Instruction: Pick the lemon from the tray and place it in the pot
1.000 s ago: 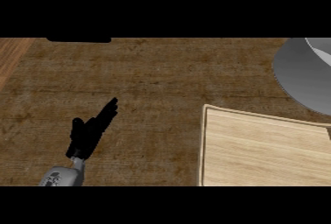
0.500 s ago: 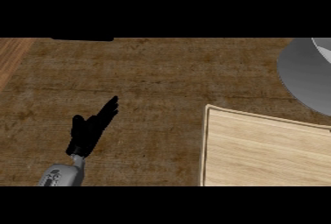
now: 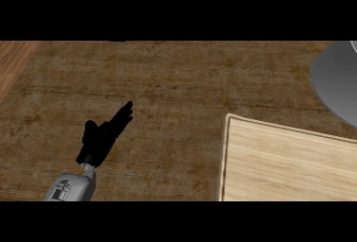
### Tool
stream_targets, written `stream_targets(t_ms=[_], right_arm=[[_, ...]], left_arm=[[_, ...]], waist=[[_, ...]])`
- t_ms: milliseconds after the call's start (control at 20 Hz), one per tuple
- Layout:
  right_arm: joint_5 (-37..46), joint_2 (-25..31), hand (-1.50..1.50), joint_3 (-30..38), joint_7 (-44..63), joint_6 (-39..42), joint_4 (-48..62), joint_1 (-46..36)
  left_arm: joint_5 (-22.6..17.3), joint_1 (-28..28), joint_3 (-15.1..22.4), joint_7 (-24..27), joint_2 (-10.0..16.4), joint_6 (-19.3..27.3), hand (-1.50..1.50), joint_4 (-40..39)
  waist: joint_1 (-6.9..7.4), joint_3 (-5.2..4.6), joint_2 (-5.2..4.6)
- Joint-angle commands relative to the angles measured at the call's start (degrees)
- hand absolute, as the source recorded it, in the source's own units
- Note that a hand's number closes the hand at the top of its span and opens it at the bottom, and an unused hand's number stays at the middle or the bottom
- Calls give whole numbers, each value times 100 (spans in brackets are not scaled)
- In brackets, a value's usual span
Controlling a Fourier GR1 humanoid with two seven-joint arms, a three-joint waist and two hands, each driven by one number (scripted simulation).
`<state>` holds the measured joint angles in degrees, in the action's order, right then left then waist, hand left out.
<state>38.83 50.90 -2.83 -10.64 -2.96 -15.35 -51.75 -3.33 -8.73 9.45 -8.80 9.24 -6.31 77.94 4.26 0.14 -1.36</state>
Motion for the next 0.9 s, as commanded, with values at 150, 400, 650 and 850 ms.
stream_targets(t_ms=[150, 400, 650, 850], right_arm=[[322, -241, 150, -261, 1195, 1399, 925, -561], [345, -629, -150, -235, 1128, 1338, 1102, -581], [-860, -895, -150, 991, 621, 269, 710, -847], [-1667, -841, -150, 1830, 178, -135, 605, -872]], left_arm=[[171, 201, 189, 66, -101, 66, 0, 94], [140, 181, 98, 58, -56, 40, 0, 126], [17, 107, 4, -13, -33, -42, 0, 69], [-36, 337, -134, 168, 114, -108, 0, 37]], waist=[[58, 1, -9], [22, 16, -31], [-45, 35, -11], [-97, 27, 12]])
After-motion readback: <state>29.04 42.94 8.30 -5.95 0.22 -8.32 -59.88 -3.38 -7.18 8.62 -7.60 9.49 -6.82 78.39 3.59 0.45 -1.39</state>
